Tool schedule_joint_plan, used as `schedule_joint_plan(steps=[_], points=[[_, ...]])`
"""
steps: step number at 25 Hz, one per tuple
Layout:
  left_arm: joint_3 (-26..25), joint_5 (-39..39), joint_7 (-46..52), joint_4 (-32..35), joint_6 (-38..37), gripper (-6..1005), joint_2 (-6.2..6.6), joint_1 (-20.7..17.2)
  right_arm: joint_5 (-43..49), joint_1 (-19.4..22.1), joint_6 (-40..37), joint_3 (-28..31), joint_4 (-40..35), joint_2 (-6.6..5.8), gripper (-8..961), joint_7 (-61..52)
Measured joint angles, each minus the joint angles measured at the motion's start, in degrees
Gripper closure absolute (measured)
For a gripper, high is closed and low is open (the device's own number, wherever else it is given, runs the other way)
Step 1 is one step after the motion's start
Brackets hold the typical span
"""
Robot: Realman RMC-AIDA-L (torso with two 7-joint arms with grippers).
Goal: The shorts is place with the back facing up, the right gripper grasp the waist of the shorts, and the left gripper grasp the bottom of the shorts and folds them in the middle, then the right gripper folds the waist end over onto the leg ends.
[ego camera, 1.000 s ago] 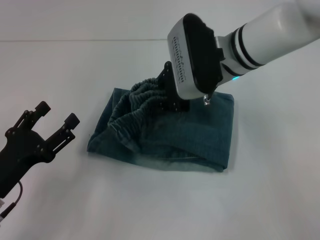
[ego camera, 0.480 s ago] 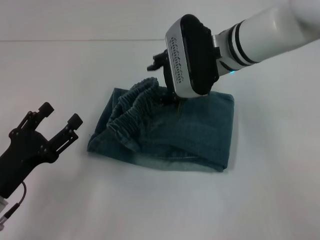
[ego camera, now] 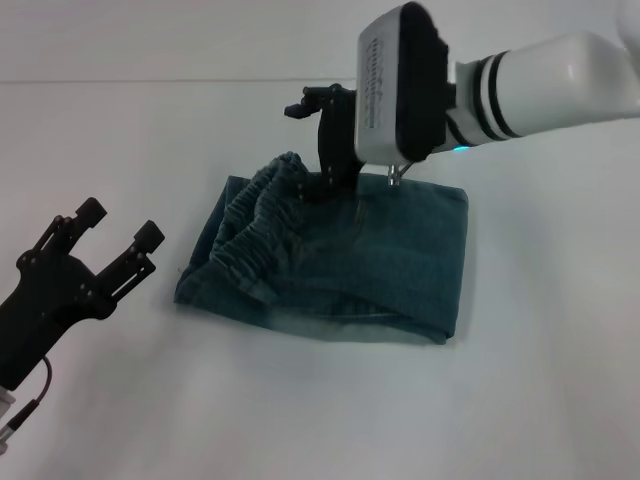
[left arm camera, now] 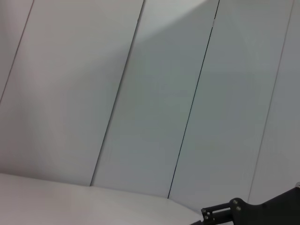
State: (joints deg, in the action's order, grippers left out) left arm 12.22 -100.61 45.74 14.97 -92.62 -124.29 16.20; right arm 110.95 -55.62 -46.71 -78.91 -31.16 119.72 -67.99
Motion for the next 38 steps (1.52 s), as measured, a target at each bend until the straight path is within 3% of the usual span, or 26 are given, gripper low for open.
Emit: schedule_joint_plan(steps=[5, 14, 17, 20, 25, 31, 38], points=[[-0.01, -0.17, -0.04, 0.25, -0.24, 112, 0.07, 0.17, -2.73, 1.7, 0.45, 3.53, -0.72, 0.02, 24, 0.06], [0.07, -0.24, 0.0, 1.77, -1.12, 111, 0.16, -0.11, 3.42, 16.85, -10.65, 2.25, -31.68, 0.07, 29, -29.01], [0.09, -1.14, 0.89, 3.0, -1.49, 111, 0.21, -0.18, 4.1, 19.49, -18.37, 3.59, -36.35, -0.2, 29, -39.92], [0.49, -3.66, 4.54, 5.81, -1.92, 112, 0.32, -0.13, 2.39, 22.17, -27.29, 7.85, -37.83, -0.1, 29, -42.95], [3.27, -8.7, 12.9, 12.67, -4.2, 112, 0.95, 0.33, -7.74, 31.46, -39.2, 14.7, -37.94, -0.09, 29, -36.06], [5.42, -13.54, 20.0, 16.14, -8.42, 112, 3.12, 2.18, -15.47, 45.21, -41.71, 19.49, -33.16, 0.35, 29, -13.99], [5.87, -21.78, 22.23, 16.5, -9.95, 111, 4.41, 5.55, -19.83, 48.82, -46.2, 27.94, -12.74, 0.06, 29, 10.34]])
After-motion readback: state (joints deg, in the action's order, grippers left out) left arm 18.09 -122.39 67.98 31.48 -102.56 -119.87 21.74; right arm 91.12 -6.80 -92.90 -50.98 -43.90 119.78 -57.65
